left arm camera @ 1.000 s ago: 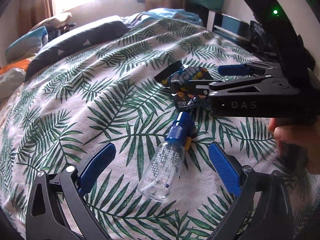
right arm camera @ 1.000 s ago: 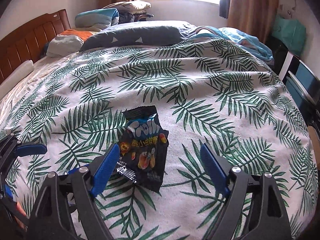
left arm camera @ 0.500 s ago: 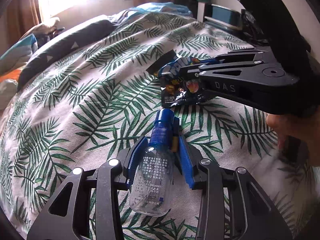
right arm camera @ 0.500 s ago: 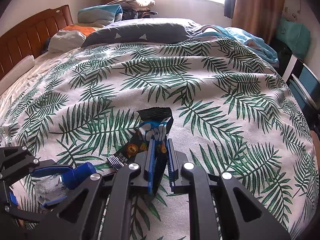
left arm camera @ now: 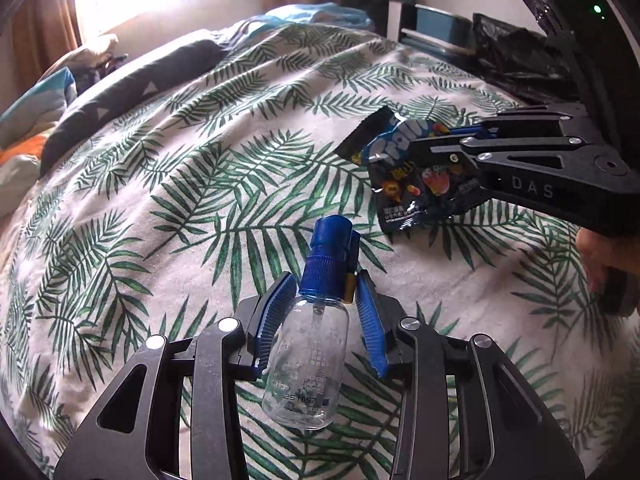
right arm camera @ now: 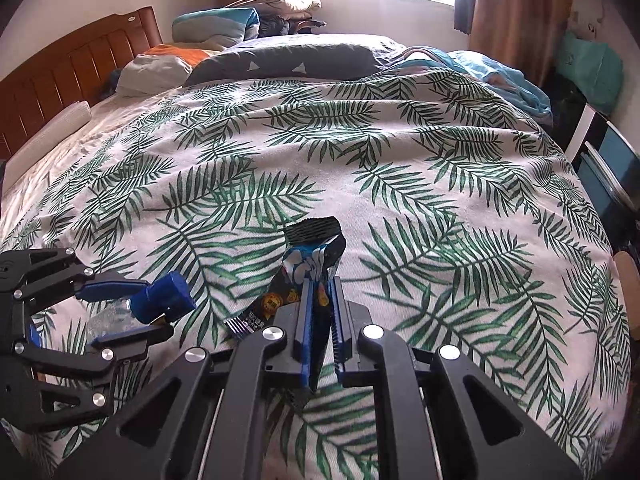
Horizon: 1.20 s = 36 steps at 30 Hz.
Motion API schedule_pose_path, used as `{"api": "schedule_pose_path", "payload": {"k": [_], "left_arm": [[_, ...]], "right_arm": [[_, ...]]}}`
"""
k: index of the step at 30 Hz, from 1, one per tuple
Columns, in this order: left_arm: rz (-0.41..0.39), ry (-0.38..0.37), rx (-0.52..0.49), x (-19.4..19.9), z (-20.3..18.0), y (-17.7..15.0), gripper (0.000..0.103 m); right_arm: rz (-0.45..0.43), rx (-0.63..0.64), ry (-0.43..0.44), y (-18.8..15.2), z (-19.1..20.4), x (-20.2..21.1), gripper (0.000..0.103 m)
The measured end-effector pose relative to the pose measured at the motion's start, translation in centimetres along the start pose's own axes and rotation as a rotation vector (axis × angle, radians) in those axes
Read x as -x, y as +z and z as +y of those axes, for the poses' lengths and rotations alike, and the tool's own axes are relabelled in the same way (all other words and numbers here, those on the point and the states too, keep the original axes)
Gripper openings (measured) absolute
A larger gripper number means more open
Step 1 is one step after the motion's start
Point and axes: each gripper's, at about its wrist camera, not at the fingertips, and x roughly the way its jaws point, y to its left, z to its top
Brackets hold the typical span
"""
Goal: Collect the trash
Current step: 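Grasp the clear blue-capped bottle with the left tool while the right tool grasps the snack bag, then lift the bottle and snack bag off the bed and carry them over the red bin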
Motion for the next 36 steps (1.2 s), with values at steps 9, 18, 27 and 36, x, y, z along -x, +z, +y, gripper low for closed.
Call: {"api": "schedule_pose_path", "payload": {"k": [9, 18, 27, 36], "left_arm": [[0.019, -0.017, 0.012, 3.9, -1.6, -3.4, 0.036], [0.049, -0.038, 0.013, 8.2, -4.6, -7.7, 0.036], [0.070, -0.062, -0.004, 13.6, -8.4, -12.3, 0.036], [0.079, -0.081, -0.003, 17.7, -11.5, -16.6, 0.025]], "right_arm": [[0.009, -0.006, 0.046, -4.7, 1.4, 5.3, 0.008], [0.031, -0.021, 0.084, -10.0, 3.8, 10.9, 0.008], [0.031, -0.041, 0.119, -15.3, 6.7, 17.8, 0.008], [0.032, -0.049, 0.134, -20.0, 9.0, 22.2, 0.008]]}}
